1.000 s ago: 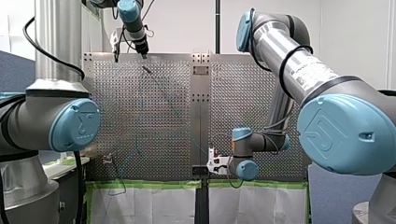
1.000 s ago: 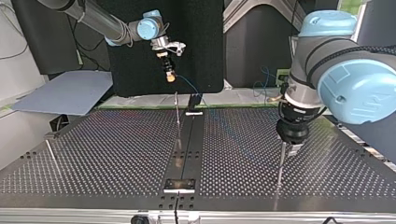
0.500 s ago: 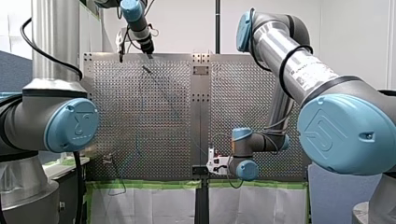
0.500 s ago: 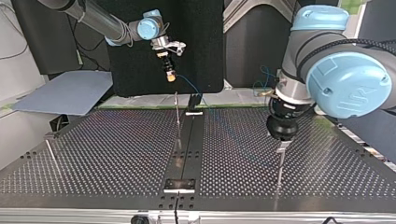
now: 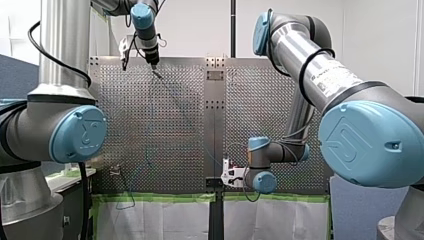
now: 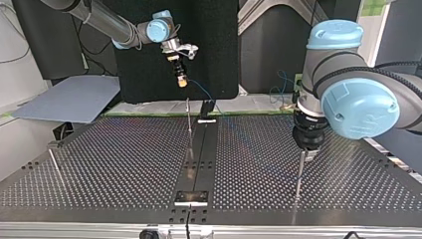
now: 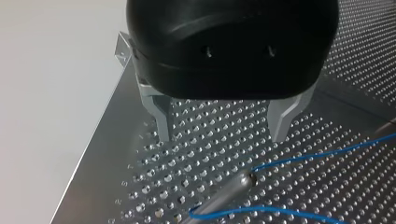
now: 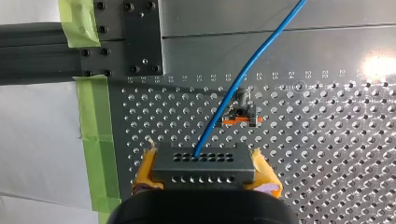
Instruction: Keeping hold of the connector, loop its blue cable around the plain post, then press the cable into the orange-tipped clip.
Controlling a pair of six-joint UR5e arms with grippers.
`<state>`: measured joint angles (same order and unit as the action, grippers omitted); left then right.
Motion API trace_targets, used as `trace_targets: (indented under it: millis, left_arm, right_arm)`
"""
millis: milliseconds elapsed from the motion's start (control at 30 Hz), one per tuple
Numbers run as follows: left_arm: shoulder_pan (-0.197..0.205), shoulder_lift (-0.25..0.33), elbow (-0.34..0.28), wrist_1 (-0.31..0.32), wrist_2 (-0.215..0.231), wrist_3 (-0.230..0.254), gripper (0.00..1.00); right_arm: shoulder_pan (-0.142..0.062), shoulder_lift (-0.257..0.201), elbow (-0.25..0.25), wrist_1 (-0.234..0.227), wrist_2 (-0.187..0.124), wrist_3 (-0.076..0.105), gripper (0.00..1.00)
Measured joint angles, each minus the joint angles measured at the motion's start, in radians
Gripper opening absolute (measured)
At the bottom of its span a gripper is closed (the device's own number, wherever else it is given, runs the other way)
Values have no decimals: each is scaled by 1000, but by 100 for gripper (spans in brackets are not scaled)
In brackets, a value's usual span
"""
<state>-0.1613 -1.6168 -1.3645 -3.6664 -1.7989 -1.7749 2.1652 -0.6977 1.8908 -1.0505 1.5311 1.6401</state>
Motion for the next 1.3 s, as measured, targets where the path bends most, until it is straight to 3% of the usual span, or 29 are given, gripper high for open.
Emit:
trace_targets:
  millis: [433, 1300]
  left_arm:
    - [21, 0, 1, 3, -1, 0, 100]
    - [25, -1, 0, 10, 1, 4, 100]
  right_arm:
    - [0, 0, 0, -1, 0, 0, 0]
    - [0, 0, 0, -1, 0, 0, 0]
